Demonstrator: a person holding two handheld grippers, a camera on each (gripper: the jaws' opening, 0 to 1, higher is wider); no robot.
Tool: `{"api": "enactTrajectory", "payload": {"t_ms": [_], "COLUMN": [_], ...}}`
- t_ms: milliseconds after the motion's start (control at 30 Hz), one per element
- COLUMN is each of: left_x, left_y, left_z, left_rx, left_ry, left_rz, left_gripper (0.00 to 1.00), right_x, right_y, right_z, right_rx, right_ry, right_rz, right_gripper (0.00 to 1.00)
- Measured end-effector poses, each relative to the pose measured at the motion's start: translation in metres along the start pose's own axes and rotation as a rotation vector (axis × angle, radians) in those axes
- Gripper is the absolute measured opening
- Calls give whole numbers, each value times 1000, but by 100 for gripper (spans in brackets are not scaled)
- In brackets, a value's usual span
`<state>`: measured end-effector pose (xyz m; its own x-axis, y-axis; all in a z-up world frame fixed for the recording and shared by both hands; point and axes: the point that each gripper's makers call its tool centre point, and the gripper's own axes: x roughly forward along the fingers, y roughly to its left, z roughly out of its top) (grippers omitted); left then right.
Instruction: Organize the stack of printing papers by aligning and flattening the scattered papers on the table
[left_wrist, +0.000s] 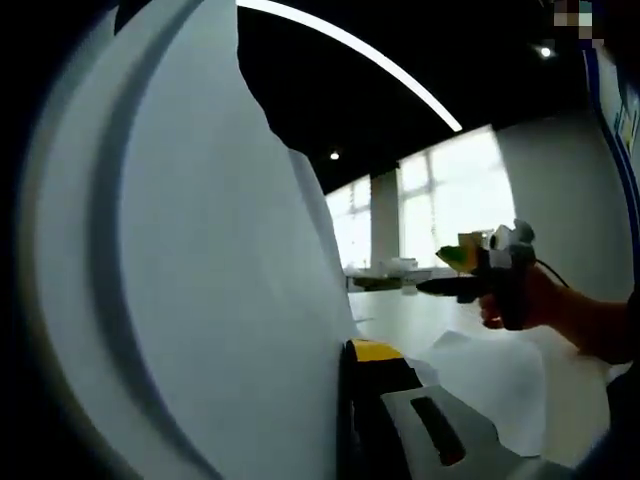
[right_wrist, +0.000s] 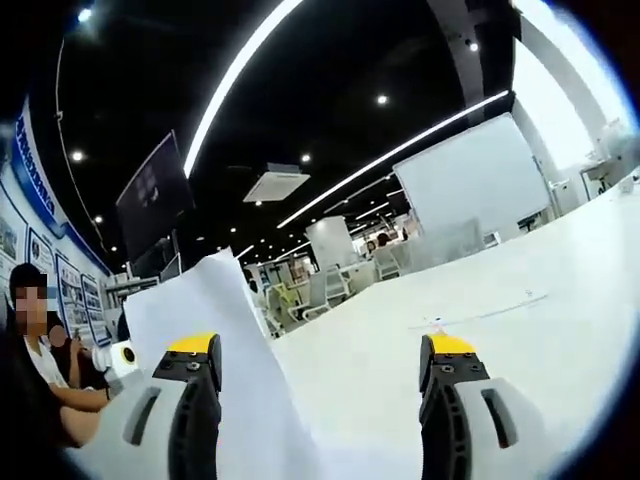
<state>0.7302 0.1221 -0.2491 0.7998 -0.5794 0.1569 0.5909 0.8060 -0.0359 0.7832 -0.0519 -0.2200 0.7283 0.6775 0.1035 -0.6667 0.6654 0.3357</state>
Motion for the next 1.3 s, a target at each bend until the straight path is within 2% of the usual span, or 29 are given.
{"api": "enactTrajectory", "payload": {"t_ms": [233, 433, 1300], "left_x": [-1, -1, 0], "left_y": [1, 1, -1], "left_z": [0, 1, 1], "left_rx": [1, -1, -3], "left_ry": [0, -1, -4], "left_rz": [1, 2, -3], "left_gripper": [8, 8, 8], "right_x": [-10, -20, -46], "right_y": [-7, -15, -28], "right_z": [-5, -19, -28], "right_rx": [2, -12, -27], "right_ry": [6, 39, 52], "right_rz": [-23, -56, -102], "right_gripper": [77, 77, 76]}}
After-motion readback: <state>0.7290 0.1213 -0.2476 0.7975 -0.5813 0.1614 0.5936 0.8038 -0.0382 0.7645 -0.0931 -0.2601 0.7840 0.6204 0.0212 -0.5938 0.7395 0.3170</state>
